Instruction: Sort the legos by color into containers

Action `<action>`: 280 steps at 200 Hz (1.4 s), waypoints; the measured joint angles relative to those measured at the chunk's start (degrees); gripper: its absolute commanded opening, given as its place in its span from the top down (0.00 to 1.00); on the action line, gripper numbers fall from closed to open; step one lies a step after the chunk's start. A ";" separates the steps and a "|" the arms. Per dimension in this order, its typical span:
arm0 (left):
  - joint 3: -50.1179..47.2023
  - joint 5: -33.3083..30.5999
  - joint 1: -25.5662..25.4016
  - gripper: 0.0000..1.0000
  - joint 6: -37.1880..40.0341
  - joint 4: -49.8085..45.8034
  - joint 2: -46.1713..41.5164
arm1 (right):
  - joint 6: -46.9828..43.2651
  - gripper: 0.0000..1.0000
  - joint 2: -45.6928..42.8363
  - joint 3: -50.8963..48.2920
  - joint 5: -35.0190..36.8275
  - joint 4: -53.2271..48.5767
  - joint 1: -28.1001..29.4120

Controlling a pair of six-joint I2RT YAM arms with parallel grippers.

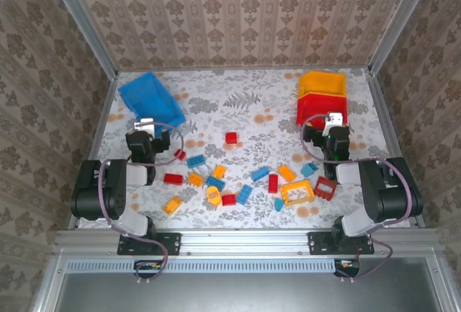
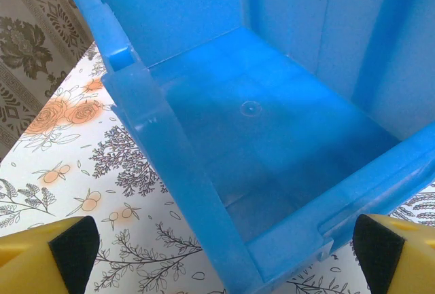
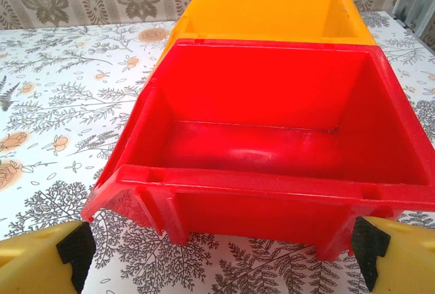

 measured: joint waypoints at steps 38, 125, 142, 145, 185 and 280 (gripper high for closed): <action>0.00 0.02 0.00 0.00 0.00 0.00 0.00 | 0.00 0.00 0.00 0.00 0.00 0.00 0.00; 0.00 -0.02 -0.02 0.00 0.02 -0.02 -0.13 | 0.02 0.00 0.00 -0.02 0.02 0.07 0.00; 0.20 -2.89 -1.22 0.00 0.11 -3.67 -3.13 | 0.17 0.00 -1.68 -0.83 1.11 -0.52 0.00; 0.37 -3.72 -1.79 0.00 0.09 -5.18 -4.50 | 0.26 0.00 -3.04 -1.22 1.62 -1.36 0.00; 14.45 -14.34 -11.87 0.00 -1.05 -23.80 -22.05 | 2.93 0.00 -29.73 -0.79 8.02 -11.10 0.00; 49.66 -1.55 3.48 0.10 -42.32 -86.55 -13.42 | 44.98 0.00 -40.44 26.21 1.90 -64.81 -5.01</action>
